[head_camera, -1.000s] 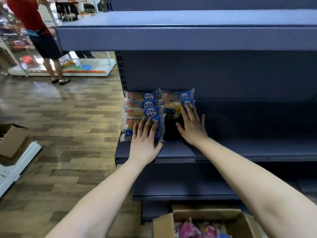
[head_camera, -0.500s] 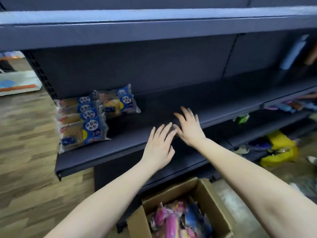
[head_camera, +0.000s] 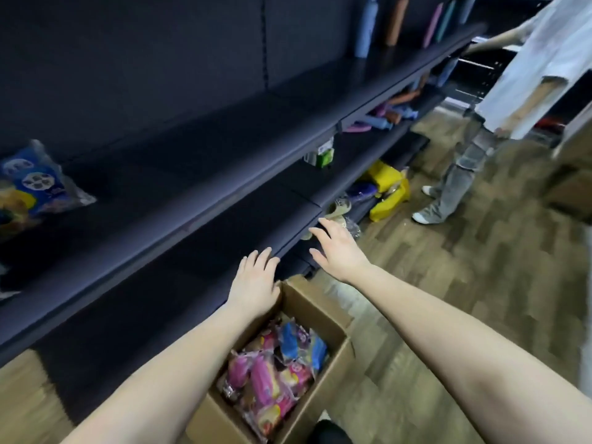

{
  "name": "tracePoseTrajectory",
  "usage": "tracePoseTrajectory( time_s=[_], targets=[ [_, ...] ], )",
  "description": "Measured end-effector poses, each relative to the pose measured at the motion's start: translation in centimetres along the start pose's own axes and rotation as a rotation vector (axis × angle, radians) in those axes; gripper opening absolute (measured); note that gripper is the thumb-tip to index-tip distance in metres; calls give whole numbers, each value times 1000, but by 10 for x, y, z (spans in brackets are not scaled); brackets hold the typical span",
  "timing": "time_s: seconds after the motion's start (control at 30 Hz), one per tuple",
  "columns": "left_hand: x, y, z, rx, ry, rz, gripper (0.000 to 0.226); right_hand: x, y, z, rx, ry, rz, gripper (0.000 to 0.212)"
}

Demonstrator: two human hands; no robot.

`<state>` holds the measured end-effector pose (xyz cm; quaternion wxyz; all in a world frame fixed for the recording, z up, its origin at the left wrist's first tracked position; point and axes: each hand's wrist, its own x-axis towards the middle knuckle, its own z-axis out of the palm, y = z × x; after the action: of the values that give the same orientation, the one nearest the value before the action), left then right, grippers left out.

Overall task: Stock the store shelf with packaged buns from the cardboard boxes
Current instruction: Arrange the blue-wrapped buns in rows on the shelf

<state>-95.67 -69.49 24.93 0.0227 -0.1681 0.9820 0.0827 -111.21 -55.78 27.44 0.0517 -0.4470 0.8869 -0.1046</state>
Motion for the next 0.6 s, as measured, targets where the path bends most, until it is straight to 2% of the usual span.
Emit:
tracePoseTrajectory(
  time_s=[0.27, 0.6],
  targets=[
    [-11, 36, 72, 29, -369, 44, 61, -58, 5, 64, 93, -201, 84, 53],
    [-54, 21, 181, -71, -691, -107, 67, -107, 8, 173, 308, -437, 206, 49]
  ],
)
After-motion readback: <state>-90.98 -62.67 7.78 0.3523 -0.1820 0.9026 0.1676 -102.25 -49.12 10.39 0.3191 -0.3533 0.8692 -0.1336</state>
